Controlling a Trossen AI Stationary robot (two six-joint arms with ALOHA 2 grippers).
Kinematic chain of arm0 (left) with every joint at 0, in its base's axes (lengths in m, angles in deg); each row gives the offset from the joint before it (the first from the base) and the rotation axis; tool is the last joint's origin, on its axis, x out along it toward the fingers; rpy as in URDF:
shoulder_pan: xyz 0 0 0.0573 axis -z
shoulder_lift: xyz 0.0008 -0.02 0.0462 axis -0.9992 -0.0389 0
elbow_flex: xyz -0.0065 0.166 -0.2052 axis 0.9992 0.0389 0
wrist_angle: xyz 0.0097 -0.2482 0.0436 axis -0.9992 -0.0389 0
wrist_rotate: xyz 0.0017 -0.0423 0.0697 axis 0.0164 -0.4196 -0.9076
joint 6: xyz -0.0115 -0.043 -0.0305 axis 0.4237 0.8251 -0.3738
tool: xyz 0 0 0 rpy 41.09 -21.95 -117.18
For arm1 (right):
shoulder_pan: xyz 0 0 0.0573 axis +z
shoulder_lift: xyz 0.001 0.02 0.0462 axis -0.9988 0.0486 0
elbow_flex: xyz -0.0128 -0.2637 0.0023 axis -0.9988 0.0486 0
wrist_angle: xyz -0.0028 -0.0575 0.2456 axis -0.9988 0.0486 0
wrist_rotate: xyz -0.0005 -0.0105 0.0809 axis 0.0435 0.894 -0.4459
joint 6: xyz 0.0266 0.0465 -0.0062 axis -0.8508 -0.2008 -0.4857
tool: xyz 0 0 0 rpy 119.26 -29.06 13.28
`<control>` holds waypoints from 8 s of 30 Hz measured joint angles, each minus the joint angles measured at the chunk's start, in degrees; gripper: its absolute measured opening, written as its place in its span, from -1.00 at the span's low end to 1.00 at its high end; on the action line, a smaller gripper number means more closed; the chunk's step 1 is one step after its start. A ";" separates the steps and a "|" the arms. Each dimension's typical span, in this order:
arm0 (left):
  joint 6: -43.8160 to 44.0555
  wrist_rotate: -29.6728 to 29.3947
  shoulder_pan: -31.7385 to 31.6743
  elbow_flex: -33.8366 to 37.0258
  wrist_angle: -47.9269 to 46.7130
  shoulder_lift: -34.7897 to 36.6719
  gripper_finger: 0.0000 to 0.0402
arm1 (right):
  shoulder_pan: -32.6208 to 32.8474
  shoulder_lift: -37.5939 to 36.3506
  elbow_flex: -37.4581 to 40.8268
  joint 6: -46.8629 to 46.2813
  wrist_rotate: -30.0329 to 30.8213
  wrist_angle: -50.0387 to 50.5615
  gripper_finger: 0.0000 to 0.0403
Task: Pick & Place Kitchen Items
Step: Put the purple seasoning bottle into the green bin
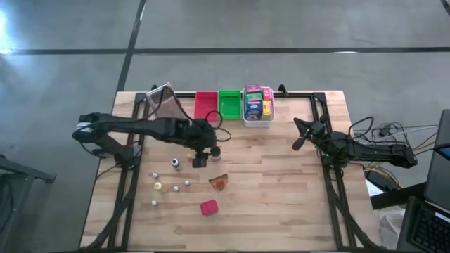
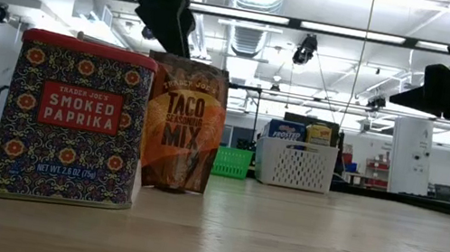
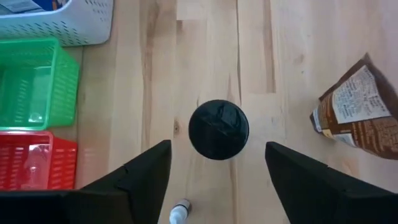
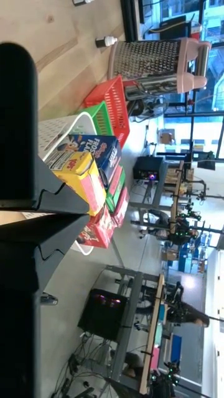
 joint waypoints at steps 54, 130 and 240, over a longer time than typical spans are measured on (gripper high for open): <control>-3.34 2.23 -0.35 0.09 6.68 -11.51 0.37 | 0.00 -0.02 0.00 0.00 0.01 -0.01 -0.96; -10.36 2.38 -11.61 -12.10 2.34 -13.65 0.21 | 0.00 0.00 0.00 0.00 0.01 -0.01 -0.96; -18.09 11.29 -34.88 -44.81 2.42 -44.95 0.21 | 0.00 0.00 -0.02 0.00 0.01 -0.01 -0.96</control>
